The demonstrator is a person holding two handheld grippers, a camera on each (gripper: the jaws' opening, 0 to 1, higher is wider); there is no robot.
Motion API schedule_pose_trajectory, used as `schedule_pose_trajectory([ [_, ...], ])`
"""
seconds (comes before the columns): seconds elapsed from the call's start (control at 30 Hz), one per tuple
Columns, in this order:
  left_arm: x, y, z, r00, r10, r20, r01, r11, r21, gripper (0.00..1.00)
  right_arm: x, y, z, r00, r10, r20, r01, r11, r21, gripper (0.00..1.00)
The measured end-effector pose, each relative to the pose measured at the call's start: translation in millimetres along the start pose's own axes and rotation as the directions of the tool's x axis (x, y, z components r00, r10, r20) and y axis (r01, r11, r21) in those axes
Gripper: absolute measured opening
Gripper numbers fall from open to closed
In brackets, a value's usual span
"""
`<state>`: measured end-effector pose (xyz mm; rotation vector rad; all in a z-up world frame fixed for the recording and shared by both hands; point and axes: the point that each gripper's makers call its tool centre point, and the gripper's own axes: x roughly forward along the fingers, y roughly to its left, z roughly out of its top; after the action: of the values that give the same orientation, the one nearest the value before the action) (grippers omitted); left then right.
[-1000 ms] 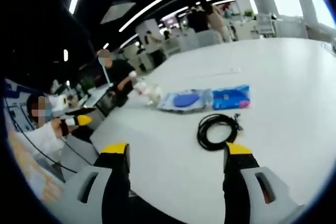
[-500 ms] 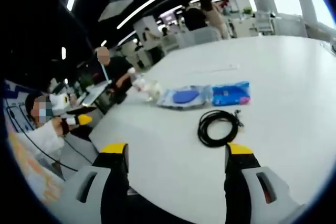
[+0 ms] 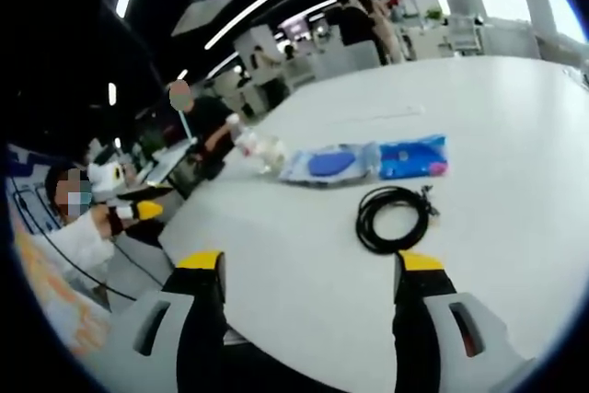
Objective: Arrange the tabletop items into an orderly group along one side of the table until the central work area is clear of visible clutter.
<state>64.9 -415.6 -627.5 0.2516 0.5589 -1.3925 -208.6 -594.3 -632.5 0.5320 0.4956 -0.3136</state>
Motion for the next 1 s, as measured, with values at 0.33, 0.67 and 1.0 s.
schedule_pose_trajectory([
  [0.33, 3.0, 3.7, 4.6, 1.0, -0.018, 0.014, 0.018, 1.0, -0.007, 0.87, 1.9, 1.4, 0.1, 1.0, -0.02, 0.007, 0.02, 1.0, 0.017, 0.72],
  [0.67, 4.6, 7.8, 3.1, 0.999, -0.034, -0.001, 0.034, 0.999, -0.005, 0.84, 5.6, 9.1, -3.7, 0.998, -0.06, 0.03, 0.059, 0.997, 0.047, 0.72],
  [1.0, 1.6, 7.5, -7.5, 0.996, -0.075, -0.045, 0.075, 0.997, 0.02, 0.82, 8.4, 21.6, -13.9, 0.993, -0.112, 0.048, 0.108, 0.991, 0.081, 0.71],
])
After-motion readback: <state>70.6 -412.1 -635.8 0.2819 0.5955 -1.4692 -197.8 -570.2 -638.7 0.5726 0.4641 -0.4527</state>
